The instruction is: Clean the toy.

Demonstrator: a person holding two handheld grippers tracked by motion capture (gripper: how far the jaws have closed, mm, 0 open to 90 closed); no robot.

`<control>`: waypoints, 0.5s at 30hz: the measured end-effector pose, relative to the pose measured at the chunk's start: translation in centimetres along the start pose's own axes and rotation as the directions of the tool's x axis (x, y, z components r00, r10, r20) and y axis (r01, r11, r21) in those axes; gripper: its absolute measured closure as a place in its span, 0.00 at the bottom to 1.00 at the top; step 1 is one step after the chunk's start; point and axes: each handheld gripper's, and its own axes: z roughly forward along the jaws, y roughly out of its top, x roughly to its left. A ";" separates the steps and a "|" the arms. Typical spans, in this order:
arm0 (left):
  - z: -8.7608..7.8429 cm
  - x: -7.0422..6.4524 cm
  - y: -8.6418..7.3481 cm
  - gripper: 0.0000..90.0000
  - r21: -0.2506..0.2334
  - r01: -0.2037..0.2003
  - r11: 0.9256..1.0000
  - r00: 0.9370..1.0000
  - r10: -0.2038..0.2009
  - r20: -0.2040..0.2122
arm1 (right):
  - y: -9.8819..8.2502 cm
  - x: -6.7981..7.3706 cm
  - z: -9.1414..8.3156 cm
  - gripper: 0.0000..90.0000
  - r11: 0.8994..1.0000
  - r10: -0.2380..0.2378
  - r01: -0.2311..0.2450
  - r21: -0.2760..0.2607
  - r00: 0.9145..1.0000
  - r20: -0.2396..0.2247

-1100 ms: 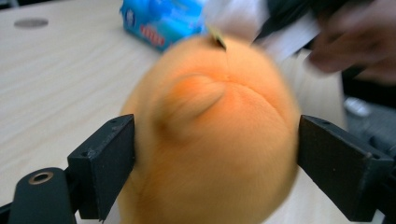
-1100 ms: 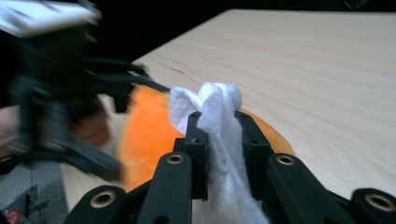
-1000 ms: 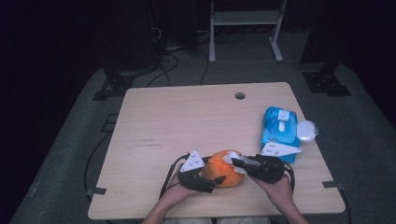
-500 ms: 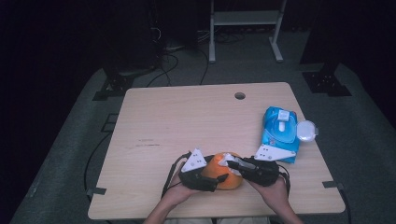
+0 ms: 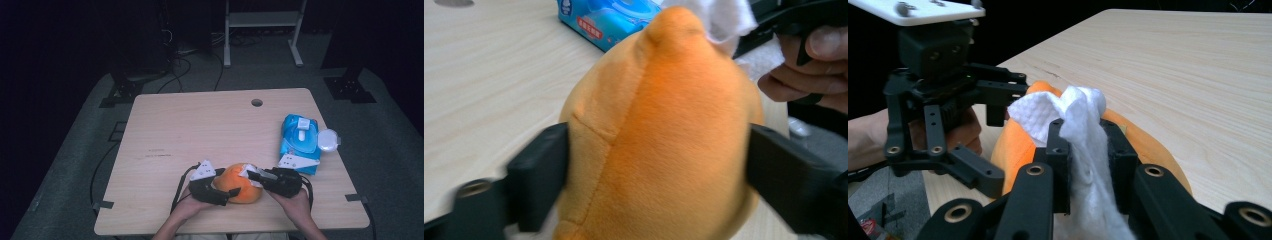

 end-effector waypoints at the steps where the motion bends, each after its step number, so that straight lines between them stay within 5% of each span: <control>1: -0.2 -0.1 0.3 0.25 0.001 -0.016 1.000 1.000 0.016 -0.013 | 0.1 0.0 0.0 0.85 1.000 0.004 -0.004 -0.001 1.000 -0.001; 4: -0.9 -0.4 1.1 0.34 -0.008 -0.036 0.999 0.999 0.036 -0.010 | 0.3 0.0 -0.1 0.85 0.999 0.047 -0.047 -0.025 0.998 -0.033; 10: -1.9 -0.9 2.2 0.35 0.020 -0.078 0.997 0.997 0.079 -0.024 | 1.2 2.2 -0.1 0.85 0.998 -0.030 0.025 -0.056 0.997 -0.074; 15: -2.1 -1.3 2.5 0.30 0.027 -0.110 0.994 0.994 0.111 -0.012 | 0.6 0.6 -0.2 0.85 0.999 -0.001 -0.001 -0.048 0.998 -0.060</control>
